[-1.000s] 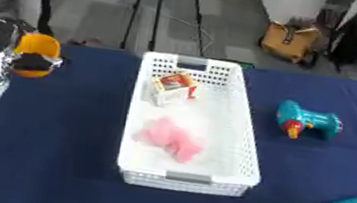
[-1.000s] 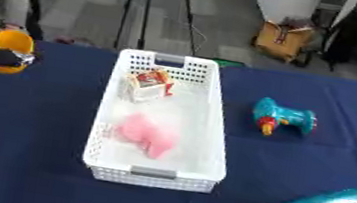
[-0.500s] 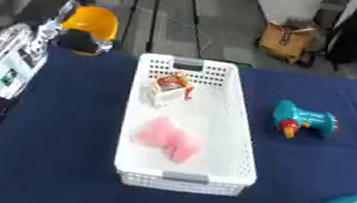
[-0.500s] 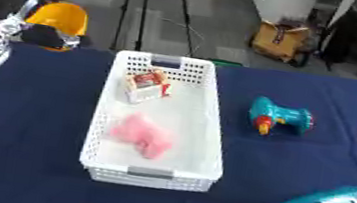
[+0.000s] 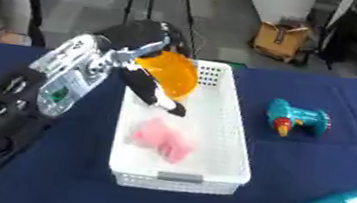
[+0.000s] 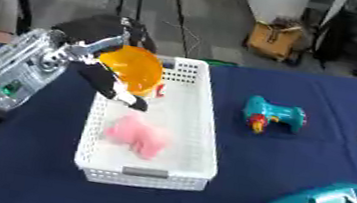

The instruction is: Pick up objects on the table and place them in the box.

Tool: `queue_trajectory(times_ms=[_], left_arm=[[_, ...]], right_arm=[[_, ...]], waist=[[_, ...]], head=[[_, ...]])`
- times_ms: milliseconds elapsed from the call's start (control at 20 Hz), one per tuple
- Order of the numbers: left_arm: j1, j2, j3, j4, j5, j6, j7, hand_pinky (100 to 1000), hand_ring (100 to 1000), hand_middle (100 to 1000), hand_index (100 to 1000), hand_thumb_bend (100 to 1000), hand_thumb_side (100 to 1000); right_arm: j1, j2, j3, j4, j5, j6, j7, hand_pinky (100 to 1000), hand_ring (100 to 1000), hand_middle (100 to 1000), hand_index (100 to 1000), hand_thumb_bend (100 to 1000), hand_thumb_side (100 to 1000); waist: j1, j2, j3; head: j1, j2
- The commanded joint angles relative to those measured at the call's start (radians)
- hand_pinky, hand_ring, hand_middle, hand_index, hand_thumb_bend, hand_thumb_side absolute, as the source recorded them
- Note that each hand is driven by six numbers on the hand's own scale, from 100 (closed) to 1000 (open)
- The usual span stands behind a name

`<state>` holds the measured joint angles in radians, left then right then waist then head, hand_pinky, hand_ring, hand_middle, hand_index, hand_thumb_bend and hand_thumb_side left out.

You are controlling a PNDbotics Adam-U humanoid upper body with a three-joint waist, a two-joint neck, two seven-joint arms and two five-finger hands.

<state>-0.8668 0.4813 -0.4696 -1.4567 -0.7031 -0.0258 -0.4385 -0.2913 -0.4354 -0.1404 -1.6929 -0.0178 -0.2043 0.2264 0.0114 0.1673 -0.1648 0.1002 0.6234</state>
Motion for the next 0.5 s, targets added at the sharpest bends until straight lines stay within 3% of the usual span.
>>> queue_trajectory(times_ms=[50,250,300,500], left_arm=[[0.0,0.016,-0.023,-0.009,0.025,-0.021,-0.05,530,598,695,788,719,509],[0.014,0.035,-0.016,-0.037,0.025,-0.032,-0.054,560,651,723,802,801,547],[0.016,0.038,-0.012,-0.047,0.022,-0.032,-0.052,572,667,732,806,883,586],[0.023,0.047,0.008,-0.093,0.011,-0.03,-0.033,599,691,742,809,966,624]], right_arm=[[-0.015,-0.018,-0.004,-0.011,-0.007,-0.002,0.003,544,429,619,852,227,586],[-0.014,-0.017,-0.005,-0.011,-0.006,-0.002,0.003,544,429,619,852,226,586],[-0.014,-0.017,-0.005,-0.011,-0.006,-0.002,0.002,544,429,619,852,226,586],[-0.013,-0.016,-0.006,-0.011,-0.006,-0.002,0.002,544,429,619,852,226,586]], waist=[[0.0,-0.016,0.002],[0.0,-0.015,0.006],[0.0,-0.015,0.007],[0.0,-0.015,0.01]], head=[[-0.006,-0.012],[-0.011,-0.013],[-0.012,-0.013],[-0.015,-0.015]])
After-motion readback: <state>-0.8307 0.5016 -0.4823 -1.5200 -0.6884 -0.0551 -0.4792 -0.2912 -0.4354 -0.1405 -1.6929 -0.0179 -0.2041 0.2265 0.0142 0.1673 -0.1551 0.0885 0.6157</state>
